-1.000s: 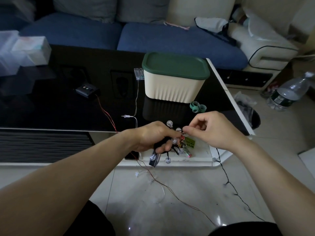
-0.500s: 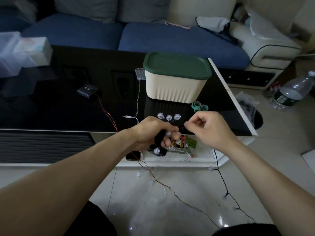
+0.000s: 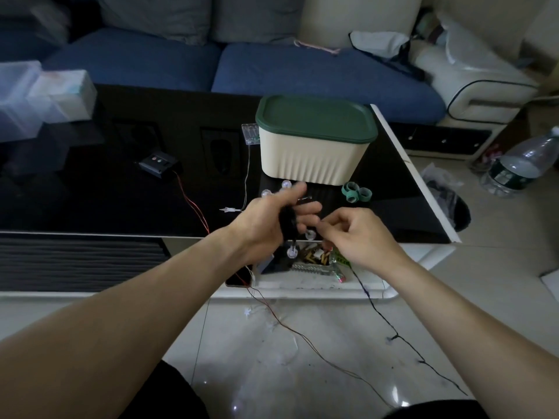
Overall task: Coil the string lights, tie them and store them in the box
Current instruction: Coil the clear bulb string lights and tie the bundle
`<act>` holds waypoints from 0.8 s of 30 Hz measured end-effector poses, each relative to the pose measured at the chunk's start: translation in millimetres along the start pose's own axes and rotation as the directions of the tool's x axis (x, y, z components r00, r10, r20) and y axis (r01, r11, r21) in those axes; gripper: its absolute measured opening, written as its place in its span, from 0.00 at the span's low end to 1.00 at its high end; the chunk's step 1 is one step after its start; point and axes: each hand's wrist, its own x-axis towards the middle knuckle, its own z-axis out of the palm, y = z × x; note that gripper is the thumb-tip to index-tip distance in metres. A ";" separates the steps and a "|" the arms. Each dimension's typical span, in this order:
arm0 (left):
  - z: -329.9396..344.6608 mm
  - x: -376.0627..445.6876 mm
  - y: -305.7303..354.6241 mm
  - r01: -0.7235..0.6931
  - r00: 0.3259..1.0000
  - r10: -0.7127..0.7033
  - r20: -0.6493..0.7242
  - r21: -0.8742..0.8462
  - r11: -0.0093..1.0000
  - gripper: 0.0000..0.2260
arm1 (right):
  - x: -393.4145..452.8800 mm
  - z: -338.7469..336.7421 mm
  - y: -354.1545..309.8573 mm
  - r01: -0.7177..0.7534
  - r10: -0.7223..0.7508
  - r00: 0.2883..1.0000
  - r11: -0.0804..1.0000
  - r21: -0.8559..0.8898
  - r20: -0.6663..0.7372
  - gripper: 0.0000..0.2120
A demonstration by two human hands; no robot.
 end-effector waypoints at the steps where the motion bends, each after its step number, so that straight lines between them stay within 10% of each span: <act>1: 1.3 1.1 -3.5 -0.024 0.999 0.027 -0.041 0.065 0.998 0.06 | -0.2 0.3 0.0 0.009 -0.009 1.000 1.000 0.002 -0.009 0.07; 11: 0.8 -2.8 -0.7 0.014 0.995 0.001 -0.096 0.150 0.989 0.08 | -2.4 8.1 -2.4 0.193 -0.140 0.931 0.973 0.130 -0.338 0.07; 24: -1.3 2.0 -2.1 -0.022 0.999 0.017 -0.038 -0.140 0.990 0.08 | -8.6 23.6 -9.6 0.150 -0.144 0.988 0.980 -0.132 0.059 0.12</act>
